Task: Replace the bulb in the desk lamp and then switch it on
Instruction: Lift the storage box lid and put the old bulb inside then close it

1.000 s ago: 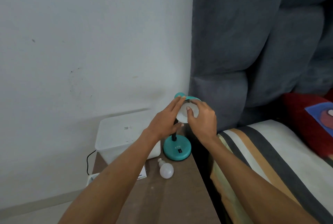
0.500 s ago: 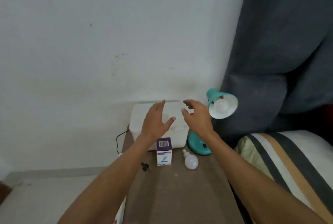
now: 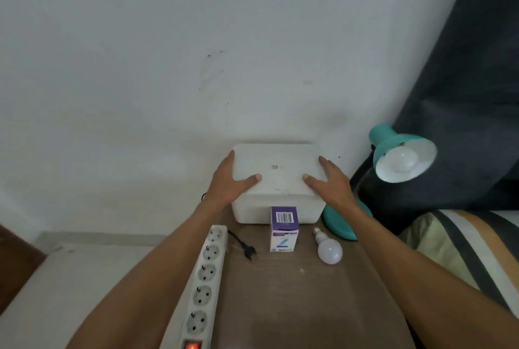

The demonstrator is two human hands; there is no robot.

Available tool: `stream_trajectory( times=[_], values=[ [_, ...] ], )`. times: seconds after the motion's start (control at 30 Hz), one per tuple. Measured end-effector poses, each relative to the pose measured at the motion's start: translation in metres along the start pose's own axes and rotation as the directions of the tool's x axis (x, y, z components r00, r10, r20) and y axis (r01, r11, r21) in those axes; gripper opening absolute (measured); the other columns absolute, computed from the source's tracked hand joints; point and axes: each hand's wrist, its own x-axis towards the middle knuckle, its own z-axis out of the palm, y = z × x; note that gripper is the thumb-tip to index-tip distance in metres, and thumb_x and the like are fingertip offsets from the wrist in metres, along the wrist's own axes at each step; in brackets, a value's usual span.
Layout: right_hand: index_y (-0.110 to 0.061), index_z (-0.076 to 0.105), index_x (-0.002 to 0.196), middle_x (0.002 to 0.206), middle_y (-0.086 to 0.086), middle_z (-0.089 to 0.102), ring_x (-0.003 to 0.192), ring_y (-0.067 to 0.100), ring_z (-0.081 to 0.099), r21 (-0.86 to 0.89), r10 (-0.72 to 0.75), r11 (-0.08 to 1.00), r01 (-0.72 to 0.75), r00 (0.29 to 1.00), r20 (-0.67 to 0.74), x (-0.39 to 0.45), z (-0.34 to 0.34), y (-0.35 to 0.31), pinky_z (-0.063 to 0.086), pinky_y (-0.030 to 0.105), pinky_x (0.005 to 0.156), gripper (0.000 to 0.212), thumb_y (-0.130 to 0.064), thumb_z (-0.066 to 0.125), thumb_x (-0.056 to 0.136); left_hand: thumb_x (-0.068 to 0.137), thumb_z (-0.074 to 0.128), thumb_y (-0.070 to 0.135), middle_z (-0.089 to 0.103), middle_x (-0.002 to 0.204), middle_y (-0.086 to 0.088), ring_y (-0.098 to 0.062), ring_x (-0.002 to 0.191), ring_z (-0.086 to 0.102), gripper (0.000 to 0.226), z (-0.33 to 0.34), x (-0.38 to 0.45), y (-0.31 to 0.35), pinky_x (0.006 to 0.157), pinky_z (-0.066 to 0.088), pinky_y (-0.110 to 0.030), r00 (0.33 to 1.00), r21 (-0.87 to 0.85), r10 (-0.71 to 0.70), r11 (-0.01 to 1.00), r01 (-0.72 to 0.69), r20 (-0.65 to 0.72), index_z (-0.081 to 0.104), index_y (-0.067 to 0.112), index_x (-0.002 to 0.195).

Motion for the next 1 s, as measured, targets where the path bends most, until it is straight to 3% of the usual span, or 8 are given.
stream_trajectory(
  times=[0.1,0.3,0.5,0.67,0.8,1.0],
  values=[
    [-0.017,0.031,0.154,0.159,0.004,0.033,0.145,0.022,0.031,0.067,0.002,0.998,-0.003,1.0,0.021,0.008,0.0,0.0,0.024,0.035,0.119,0.085,-0.042,0.074,0.085,0.078,0.084,0.05,0.03,0.165,0.0,-0.019,0.149,0.034,0.115,0.003,0.003,-0.002,0.117,0.028,-0.027,1.0,-0.057,-0.021,0.998,0.021,0.005,0.015,0.016,0.163],
    [-0.015,0.03,0.154,0.159,0.004,0.033,0.145,0.021,0.032,0.096,-0.004,0.995,0.004,1.0,-0.001,0.013,0.008,0.001,0.023,0.029,0.115,0.092,-0.042,0.078,0.08,0.073,0.088,0.051,0.028,0.166,0.001,-0.018,0.149,0.033,0.124,0.0,0.007,-0.002,0.122,0.029,-0.034,0.999,-0.074,-0.021,0.997,0.024,0.038,0.011,0.016,0.164],
    [-0.018,0.027,0.156,0.162,0.003,0.026,0.148,0.021,0.024,0.064,0.014,0.998,-0.014,1.0,-0.002,0.015,0.006,-0.003,0.02,0.038,0.121,0.096,-0.047,0.077,0.079,0.073,0.09,0.046,0.043,0.155,0.005,-0.017,0.141,0.044,0.113,-0.002,0.006,0.005,0.118,0.035,-0.034,1.0,-0.091,0.003,0.996,-0.002,0.009,0.025,0.019,0.161],
    [-0.02,0.027,0.156,0.163,0.003,0.022,0.149,0.02,0.021,0.06,-0.03,0.998,0.033,0.998,-0.05,0.018,-0.002,-0.016,0.019,0.035,0.12,0.094,-0.043,0.078,0.08,0.076,0.088,0.043,0.032,0.164,0.003,-0.015,0.146,0.037,0.115,-0.002,0.005,0.011,0.113,0.027,-0.022,0.999,-0.14,-0.017,0.99,0.01,-0.047,0.018,0.017,0.163],
    [-0.021,0.026,0.156,0.163,0.004,0.024,0.148,0.023,0.024,0.072,-0.05,0.996,0.056,0.996,-0.072,0.014,-0.011,-0.026,0.022,0.041,0.121,0.093,-0.044,0.076,0.08,0.079,0.086,0.043,0.03,0.165,0.001,-0.016,0.148,0.034,0.111,-0.009,0.0,0.024,0.117,0.028,-0.026,0.995,-0.122,0.027,0.992,-0.038,-0.094,0.018,0.016,0.163],
    [-0.02,0.029,0.155,0.159,0.006,0.032,0.145,0.025,0.031,0.098,-0.083,0.991,0.094,0.991,-0.106,-0.014,-0.022,-0.041,0.028,0.046,0.119,0.097,-0.055,0.071,0.075,0.084,0.083,0.037,0.041,0.145,0.012,-0.001,0.127,0.036,0.1,-0.029,-0.032,0.048,0.104,0.031,-0.018,0.982,-0.058,0.119,0.99,-0.129,-0.145,0.023,0.015,0.161]
  ],
)
